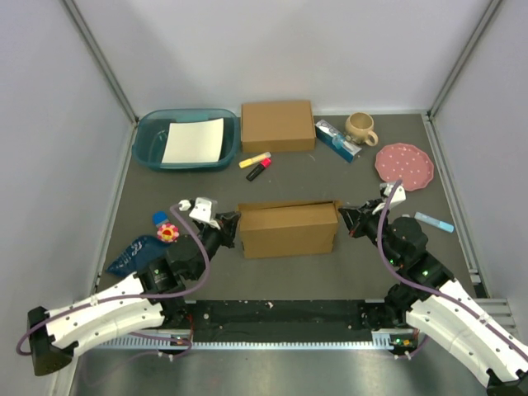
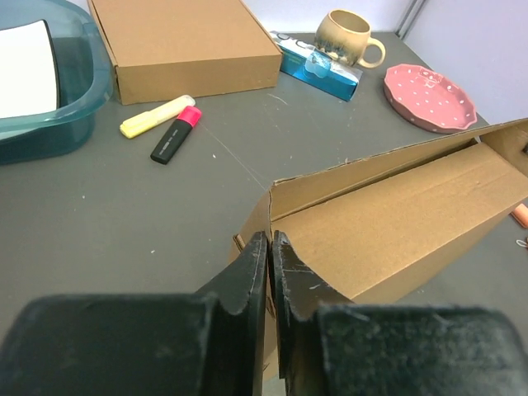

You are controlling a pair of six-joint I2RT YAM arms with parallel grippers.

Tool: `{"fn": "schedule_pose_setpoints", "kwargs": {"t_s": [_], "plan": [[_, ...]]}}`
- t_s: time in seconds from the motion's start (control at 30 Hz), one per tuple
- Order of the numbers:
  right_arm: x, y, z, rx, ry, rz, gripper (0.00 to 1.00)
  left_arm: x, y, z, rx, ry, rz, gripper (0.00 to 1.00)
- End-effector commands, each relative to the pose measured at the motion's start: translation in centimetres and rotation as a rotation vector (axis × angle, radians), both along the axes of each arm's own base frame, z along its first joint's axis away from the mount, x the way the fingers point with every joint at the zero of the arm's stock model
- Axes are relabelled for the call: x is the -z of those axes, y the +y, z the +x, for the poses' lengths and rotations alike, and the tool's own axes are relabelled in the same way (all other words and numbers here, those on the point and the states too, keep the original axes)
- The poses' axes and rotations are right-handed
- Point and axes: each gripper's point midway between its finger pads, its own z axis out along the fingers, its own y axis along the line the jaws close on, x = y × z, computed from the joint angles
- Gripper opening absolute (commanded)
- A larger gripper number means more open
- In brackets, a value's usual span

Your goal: Fold the paper box

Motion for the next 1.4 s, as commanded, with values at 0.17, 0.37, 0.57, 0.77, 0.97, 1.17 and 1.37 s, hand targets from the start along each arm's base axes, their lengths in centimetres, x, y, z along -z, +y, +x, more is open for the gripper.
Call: {"fn": "schedule_pose_setpoints", "kwargs": {"t_s": [0.17,0.37,0.57,0.77,0.97,1.17,1.37], "plan": [[5.1,-0.5,-1.7,-0.031,0.163,-0.125,0.00,-2.8,-1.4,-0.3,0.056,-0.031,-0.108,0.00],[5.2,-0.5,-1.7,-0.031,0.166,-0.124,0.00,-2.3,-3.6,-0.9,0.149,0.000,-0.134,0.00],[5.2,-0.4,-1.8,-0.036,0.170,-0.122,0.00,-1.2,-4.7,-0.9,0.169,0.036,-0.135,0.00],[5.2,-0.5,-1.8,-0.035,0.170,-0.123,0.00,1.4,-4.1,-0.6,0.141,0.038,-0.093,0.00],[4.8,-0.5,-1.8,-0.035,0.160,-0.124,0.00,4.0,-2.8,-0.6,0.101,0.046,-0.046,0.00],[4.3,-0.4,-1.6,-0.036,0.151,-0.119,0.00,4.1,-1.7,-0.5,0.065,0.010,-0.058,0.00],[3.7,0.0,-1.3,-0.042,0.119,-0.092,0.00,1.7,-1.7,0.1,0.055,-0.106,-0.106,0.00]]}}
